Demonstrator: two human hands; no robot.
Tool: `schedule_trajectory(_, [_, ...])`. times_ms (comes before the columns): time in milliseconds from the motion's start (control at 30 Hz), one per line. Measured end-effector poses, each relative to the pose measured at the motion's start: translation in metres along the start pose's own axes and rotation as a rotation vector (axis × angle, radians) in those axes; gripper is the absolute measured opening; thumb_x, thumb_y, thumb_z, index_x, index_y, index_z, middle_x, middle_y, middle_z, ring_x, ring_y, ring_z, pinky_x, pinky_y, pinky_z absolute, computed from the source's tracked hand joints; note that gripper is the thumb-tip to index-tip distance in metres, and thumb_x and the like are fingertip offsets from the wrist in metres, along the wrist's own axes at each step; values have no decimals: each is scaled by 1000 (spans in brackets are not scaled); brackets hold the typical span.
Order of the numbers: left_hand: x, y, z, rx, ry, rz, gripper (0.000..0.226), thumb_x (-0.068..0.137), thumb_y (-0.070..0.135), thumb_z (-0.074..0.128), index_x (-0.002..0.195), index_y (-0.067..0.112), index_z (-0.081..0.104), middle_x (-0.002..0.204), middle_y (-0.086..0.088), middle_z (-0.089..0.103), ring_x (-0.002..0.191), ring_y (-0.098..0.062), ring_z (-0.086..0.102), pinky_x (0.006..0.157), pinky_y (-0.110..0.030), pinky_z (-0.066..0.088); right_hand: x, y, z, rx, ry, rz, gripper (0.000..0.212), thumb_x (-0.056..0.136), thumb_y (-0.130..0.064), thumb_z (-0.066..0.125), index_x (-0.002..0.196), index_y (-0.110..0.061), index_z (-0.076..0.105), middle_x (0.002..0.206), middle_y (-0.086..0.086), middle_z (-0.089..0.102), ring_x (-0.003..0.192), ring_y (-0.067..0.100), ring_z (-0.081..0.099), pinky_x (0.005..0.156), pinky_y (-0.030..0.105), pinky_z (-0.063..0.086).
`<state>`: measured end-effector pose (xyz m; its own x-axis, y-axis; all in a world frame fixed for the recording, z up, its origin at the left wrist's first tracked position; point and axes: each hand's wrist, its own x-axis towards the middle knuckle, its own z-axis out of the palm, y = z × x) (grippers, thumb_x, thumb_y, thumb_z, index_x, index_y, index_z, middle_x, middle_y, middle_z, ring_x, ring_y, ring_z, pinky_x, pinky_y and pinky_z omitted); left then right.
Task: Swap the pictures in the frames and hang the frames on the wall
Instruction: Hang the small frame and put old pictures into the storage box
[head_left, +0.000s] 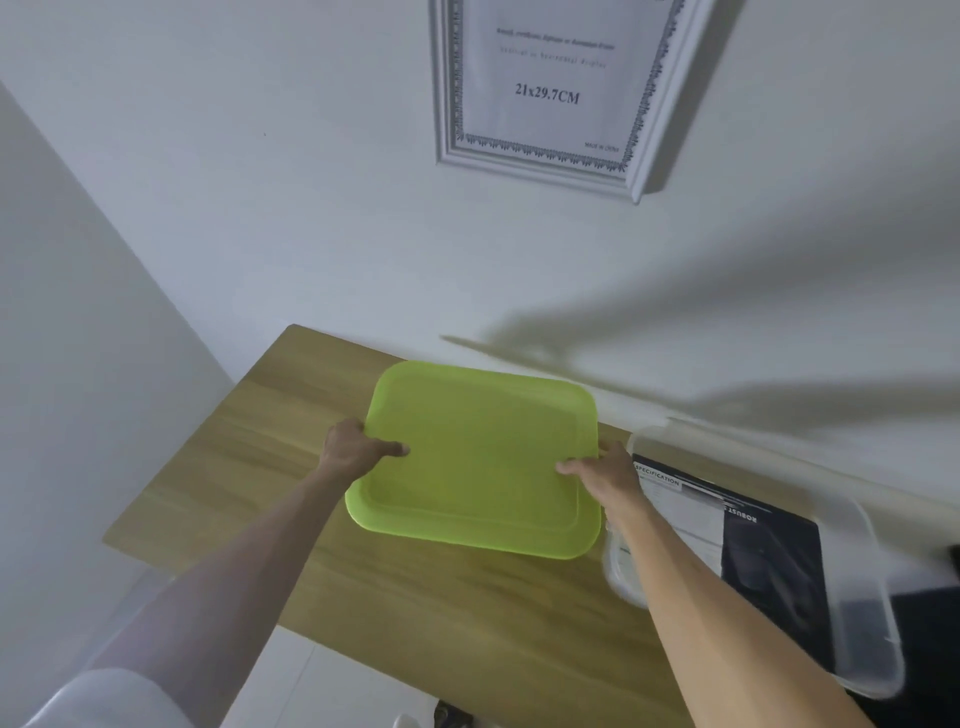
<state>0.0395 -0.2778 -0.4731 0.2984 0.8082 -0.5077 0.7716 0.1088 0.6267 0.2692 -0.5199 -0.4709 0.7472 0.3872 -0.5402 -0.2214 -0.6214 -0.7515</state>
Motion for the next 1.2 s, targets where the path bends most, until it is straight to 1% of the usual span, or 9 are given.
schedule_trajectory(167, [-37, 32, 41, -38, -54, 79, 57, 62, 31, 89, 108, 10, 64, 102, -6, 67, 95, -26, 61, 78, -37, 49, -14, 17, -75, -60, 69, -39, 19, 70, -8, 80, 85, -18, 73, 91, 4, 75, 75, 15, 67, 63, 26, 50])
schedule_trajectory(333, [-80, 70, 107, -57, -151, 150, 56, 57, 29, 91, 102, 10, 63, 96, -6, 69, 91, -27, 66, 86, -43, 55, -18, 69, -163, -37, 122, 34, 56, 58, -26, 82, 110, -14, 68, 104, 6, 71, 91, 26, 68, 83, 39, 56])
schedule_trajectory(533, [-126, 114, 196, -15, -234, 220, 48, 58, 27, 91, 94, 11, 64, 91, -6, 69, 87, -26, 67, 83, -42, 56, -41, 115, -254, -16, 230, 55, 25, 83, -18, 70, 103, -21, 54, 93, -4, 58, 91, 22, 56, 78, 33, 43])
schedule_trajectory(700, [-147, 130, 251, 66, -278, 241, 44, 57, 33, 84, 91, 9, 71, 92, -8, 73, 86, -26, 69, 83, -44, 57, -45, 149, -295, -63, 369, 97, 20, 85, -25, 62, 98, -10, 61, 92, 7, 65, 80, 24, 63, 68, 35, 49])
schedule_trajectory(800, [-167, 140, 266, 97, -248, 241, 38, 70, 25, 82, 100, 5, 71, 100, -12, 71, 93, -28, 67, 77, -34, 53, -41, 164, -304, -102, 372, 87, 15, 85, -22, 60, 95, -11, 61, 85, 8, 67, 73, 25, 65, 58, 31, 48])
schedule_trajectory(867, [-170, 140, 276, 127, -212, 228, 38, 76, 20, 80, 107, 2, 69, 107, -15, 70, 99, -31, 65, 77, -35, 50, -39, 168, -306, -135, 368, 75, 13, 87, -22, 60, 94, -11, 61, 84, 7, 67, 71, 23, 65, 55, 29, 45])
schedule_trajectory(967, [-173, 140, 282, 157, -168, 213, 43, 78, 19, 78, 114, -1, 65, 114, -18, 67, 107, -33, 62, 78, -35, 47, -35, 176, -306, -175, 347, 56, 16, 90, -27, 62, 96, -12, 61, 91, 6, 68, 77, 22, 64, 61, 30, 47])
schedule_trajectory(1100, [-172, 143, 282, 227, -128, 215, 37, 75, 21, 79, 103, -2, 69, 105, -18, 70, 97, -33, 64, 77, -39, 52, -27, 180, -307, -202, 331, 29, 25, 92, -31, 64, 106, -10, 62, 102, 8, 70, 89, 27, 65, 80, 36, 54])
schedule_trajectory(1200, [-167, 143, 282, 263, -104, 199, 35, 73, 21, 79, 97, -2, 70, 100, -18, 70, 92, -33, 66, 73, -39, 54, -22, 176, -305, -319, 316, 18, 51, 94, -37, 62, 131, -2, 53, 126, 17, 62, 116, 35, 59, 93, 36, 50])
